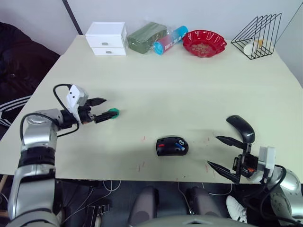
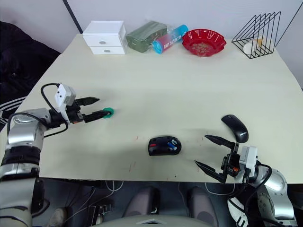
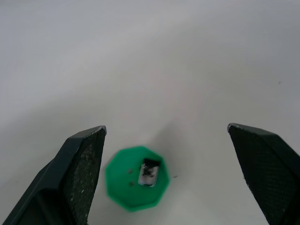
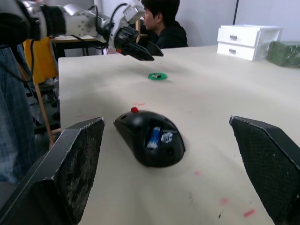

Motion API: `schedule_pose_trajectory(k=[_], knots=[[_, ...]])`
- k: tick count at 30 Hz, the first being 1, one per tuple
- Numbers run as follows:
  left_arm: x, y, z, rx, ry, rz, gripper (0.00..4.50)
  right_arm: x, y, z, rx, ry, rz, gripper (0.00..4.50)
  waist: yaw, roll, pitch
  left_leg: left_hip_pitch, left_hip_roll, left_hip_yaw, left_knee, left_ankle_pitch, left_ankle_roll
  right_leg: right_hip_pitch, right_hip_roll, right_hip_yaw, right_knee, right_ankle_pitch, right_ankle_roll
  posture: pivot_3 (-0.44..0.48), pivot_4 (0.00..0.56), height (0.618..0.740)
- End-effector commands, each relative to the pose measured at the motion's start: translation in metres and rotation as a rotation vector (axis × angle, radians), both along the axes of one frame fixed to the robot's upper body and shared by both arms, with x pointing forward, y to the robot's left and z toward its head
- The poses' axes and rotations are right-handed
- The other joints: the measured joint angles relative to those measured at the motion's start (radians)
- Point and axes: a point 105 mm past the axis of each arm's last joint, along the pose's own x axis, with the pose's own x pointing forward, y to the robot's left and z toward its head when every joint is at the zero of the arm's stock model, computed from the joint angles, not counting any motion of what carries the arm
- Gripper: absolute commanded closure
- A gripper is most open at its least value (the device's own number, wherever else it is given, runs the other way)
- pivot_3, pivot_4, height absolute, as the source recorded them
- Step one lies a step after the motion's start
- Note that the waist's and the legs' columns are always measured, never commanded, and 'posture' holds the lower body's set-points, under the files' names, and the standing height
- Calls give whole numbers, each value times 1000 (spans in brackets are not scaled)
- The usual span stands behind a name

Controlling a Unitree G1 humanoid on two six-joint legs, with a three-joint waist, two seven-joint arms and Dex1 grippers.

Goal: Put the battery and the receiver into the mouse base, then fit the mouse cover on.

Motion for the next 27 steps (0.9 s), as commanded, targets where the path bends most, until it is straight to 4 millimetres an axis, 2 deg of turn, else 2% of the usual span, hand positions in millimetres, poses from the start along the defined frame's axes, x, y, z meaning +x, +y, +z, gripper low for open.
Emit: schedule_pose_trajectory(k=[1, 9, 15, 18, 21, 27], knots=[[-2, 3, 7, -23, -41, -83, 73, -1, 0, 5, 4, -32, 0, 0, 0, 0, 0, 0, 0, 0, 0, 0, 0, 0, 0, 0, 0, 0, 0, 0, 150, 740], [-3, 15, -3, 24, 22, -98, 73, -4, 0, 5, -3, -35, -5, 0, -1, -1, 0, 0, 0, 0, 0, 0, 0, 0, 0, 0, 1, 0, 0, 0, 150, 740], [4, 20, -11, 23, 68, -34, 73, -12, -3, 4, -17, -16, -11, 0, -1, -2, 1, -1, 0, 0, 0, 0, 0, 0, 0, -1, 1, 0, 0, 0, 150, 740], [6, 20, -10, 38, 74, -25, 861, -11, -3, 5, -20, -21, -15, 0, -1, -3, 1, -1, 0, -1, 1, 0, 0, 0, 0, -1, 1, 0, 0, 0, 150, 740], [6, 22, -12, 62, 83, -25, 2070, -12, -2, 5, -20, -21, -19, 0, -2, -3, 1, -1, 0, -1, 1, 0, 0, 0, 0, -1, 1, 0, 0, 0, 150, 740], [4, 21, -15, 63, 102, -33, 2070, -13, -1, 4, -20, -21, -30, 0, -1, -3, 1, -1, 0, -1, 1, 0, 0, 0, 0, -1, 1, 0, 0, 0, 150, 740]])
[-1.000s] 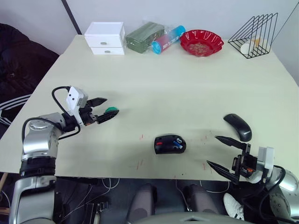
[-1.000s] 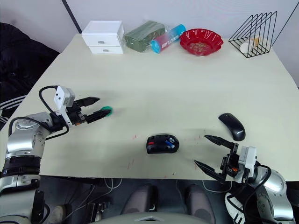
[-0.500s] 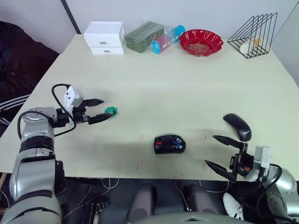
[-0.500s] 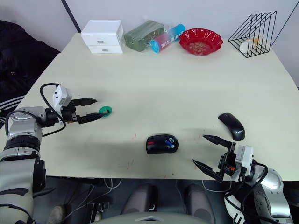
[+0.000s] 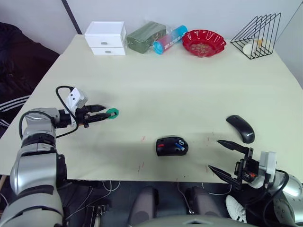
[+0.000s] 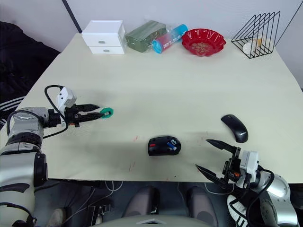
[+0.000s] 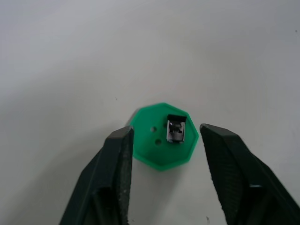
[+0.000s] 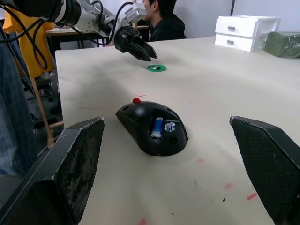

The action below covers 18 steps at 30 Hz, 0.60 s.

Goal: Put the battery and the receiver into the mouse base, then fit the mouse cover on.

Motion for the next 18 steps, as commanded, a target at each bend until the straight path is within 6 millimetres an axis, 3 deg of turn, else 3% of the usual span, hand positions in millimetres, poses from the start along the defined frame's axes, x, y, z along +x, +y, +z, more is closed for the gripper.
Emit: schedule_pose_trajectory(k=[1, 3, 5, 18], knots=[[0, 2, 6, 12, -15, -8, 2070, -1, 1, 10, 0, -52, -2, 0, 0, 0, 0, 0, 0, 0, 0, 0, 0, 0, 0, 0, 0, 0, 0, 0, 150, 740], [0, 1, 5, -7, 1, -6, 2070, -1, 2, 10, 0, -52, -2, 0, 0, 0, 0, 0, 0, 0, 0, 0, 0, 0, 0, 0, 0, 0, 0, 0, 150, 740], [1, 1, 5, 5, -8, -1, 2586, -2, 2, 10, -1, -52, -2, 0, 0, 0, 0, 0, 0, 0, 0, 0, 0, 0, 0, 0, 0, 0, 0, 0, 150, 740], [5, -3, -1, 27, -23, 7, 2586, 0, 3, 8, -6, -50, 0, 0, -1, 0, 0, 0, 0, 0, 0, 0, 0, 0, 0, 0, 0, 0, 0, 0, 150, 740]])
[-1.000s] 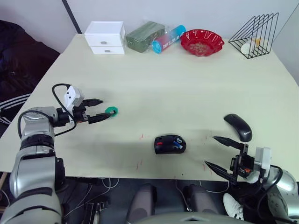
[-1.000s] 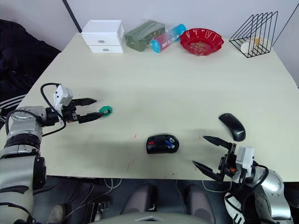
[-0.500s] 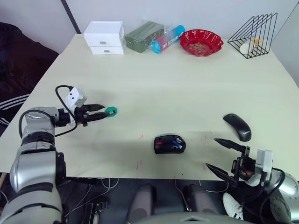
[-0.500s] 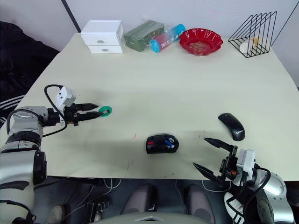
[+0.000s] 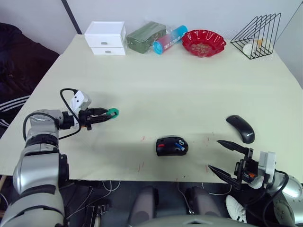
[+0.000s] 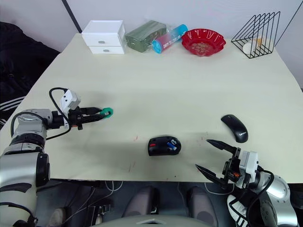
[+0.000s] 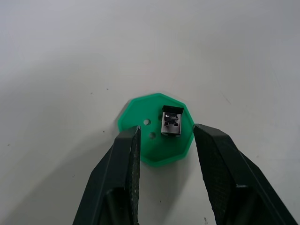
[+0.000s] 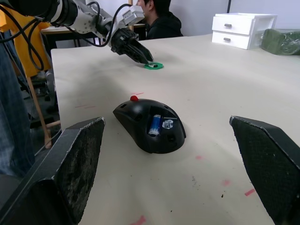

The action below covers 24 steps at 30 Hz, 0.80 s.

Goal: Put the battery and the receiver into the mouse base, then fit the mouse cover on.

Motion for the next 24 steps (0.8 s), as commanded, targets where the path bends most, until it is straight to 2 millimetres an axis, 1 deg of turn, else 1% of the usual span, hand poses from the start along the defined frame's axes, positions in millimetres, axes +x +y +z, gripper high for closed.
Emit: schedule_pose_trajectory(k=[1, 14, 24], knots=[[4, 0, 7, 11, -39, 7, 2586, -1, 3, 9, -3, -53, 12, 0, 0, 0, 0, 0, 0, 0, 0, 0, 0, 0, 0, 0, 0, 0, 0, 0, 150, 740], [9, 1, 6, 18, -40, 46, 2586, -1, 4, 9, -7, -59, 6, 0, 0, 0, 0, 0, 0, 0, 0, 0, 0, 0, 0, 0, 0, 0, 0, 0, 150, 740], [8, -3, -2, 38, -17, 32, 2586, 0, 6, 9, -7, -66, 4, 0, 0, 0, 0, 0, 0, 0, 0, 0, 0, 0, 0, 0, 0, 0, 0, 0, 150, 740]])
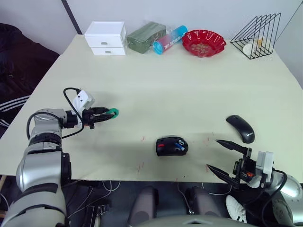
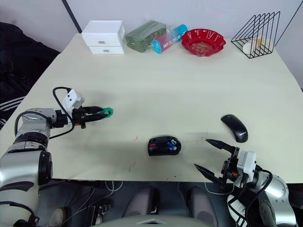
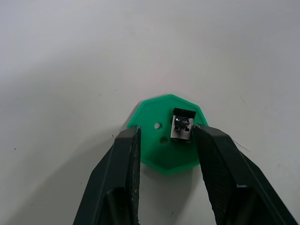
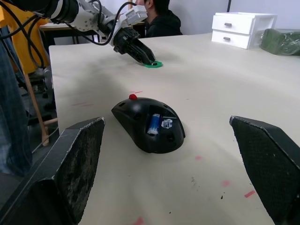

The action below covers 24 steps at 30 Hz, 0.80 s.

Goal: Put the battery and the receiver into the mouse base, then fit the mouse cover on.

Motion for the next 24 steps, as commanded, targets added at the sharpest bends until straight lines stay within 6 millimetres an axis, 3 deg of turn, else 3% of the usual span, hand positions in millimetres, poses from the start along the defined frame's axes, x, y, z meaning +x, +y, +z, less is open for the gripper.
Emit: schedule_pose_trajectory(k=[1, 10, 13, 15, 24], knots=[[0, 1, 0, 13, -5, -4, 2586, -2, 3, 10, 5, -54, 14, 0, 0, 0, 0, 0, 0, 0, 0, 0, 0, 0, 0, 0, 0, 0, 0, 0, 150, 740], [-3, 2, -7, 15, 22, 5, 2586, -3, 4, 9, 1, -55, 18, 0, 0, 0, 0, 0, 0, 0, 0, 0, 0, 0, 0, 0, 0, 0, 0, 0, 150, 740], [-7, 6, -11, 18, 45, 13, 3805, -4, 4, 9, 0, -54, 22, 0, 0, 0, 0, 0, 0, 0, 0, 0, 0, 0, 0, 0, 0, 0, 0, 0, 150, 740], [-8, 7, -12, 21, 50, 17, 4369, -4, 4, 9, 1, -53, 22, 0, 0, 0, 0, 0, 0, 0, 0, 0, 0, 0, 0, 0, 0, 0, 0, 0, 150, 740], [-8, 8, -9, 25, 43, 15, 4437, -3, 5, 10, 9, -56, 29, 0, 0, 0, 0, 1, 0, 0, 0, 0, 0, 0, 0, 0, 0, 0, 0, 0, 150, 740]])
